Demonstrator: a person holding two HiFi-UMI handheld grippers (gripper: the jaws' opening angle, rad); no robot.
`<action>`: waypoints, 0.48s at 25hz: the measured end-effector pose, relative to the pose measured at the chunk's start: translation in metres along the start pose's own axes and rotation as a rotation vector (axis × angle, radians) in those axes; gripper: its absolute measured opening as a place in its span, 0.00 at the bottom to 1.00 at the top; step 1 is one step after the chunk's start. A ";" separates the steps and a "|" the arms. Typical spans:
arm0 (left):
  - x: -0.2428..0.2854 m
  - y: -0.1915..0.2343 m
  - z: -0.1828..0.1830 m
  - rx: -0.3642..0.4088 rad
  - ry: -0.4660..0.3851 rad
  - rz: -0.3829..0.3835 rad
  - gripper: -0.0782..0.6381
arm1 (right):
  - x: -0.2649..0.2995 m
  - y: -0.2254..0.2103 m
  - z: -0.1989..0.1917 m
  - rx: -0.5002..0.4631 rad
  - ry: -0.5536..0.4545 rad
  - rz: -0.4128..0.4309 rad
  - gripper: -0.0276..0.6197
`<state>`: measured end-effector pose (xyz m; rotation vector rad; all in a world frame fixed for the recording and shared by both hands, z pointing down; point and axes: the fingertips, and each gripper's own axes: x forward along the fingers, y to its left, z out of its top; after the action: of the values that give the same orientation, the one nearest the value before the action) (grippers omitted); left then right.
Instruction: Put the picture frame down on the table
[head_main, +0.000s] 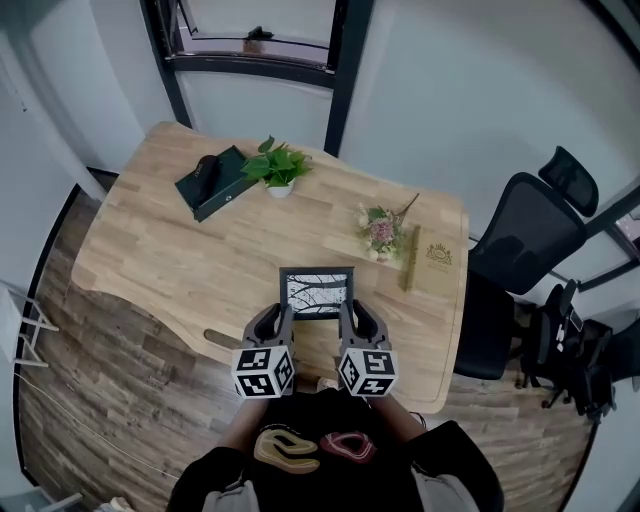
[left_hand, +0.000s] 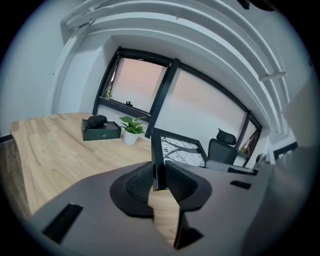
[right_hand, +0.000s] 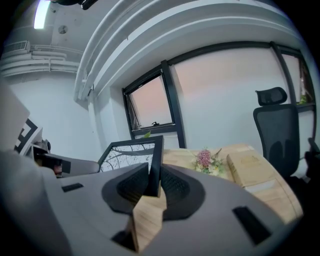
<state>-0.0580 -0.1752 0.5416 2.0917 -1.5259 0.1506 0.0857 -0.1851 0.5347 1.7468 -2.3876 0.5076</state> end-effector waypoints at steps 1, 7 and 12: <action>0.003 0.005 0.003 0.000 -0.001 -0.003 0.22 | 0.005 0.003 0.002 -0.003 -0.002 -0.003 0.18; 0.020 0.034 0.022 -0.013 0.006 -0.012 0.22 | 0.042 0.018 0.013 -0.025 0.013 -0.017 0.18; 0.036 0.058 0.028 -0.014 0.040 -0.017 0.23 | 0.071 0.028 0.010 -0.062 0.032 -0.029 0.18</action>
<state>-0.1043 -0.2317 0.5524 2.0780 -1.4806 0.1742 0.0372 -0.2449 0.5422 1.7308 -2.3270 0.4494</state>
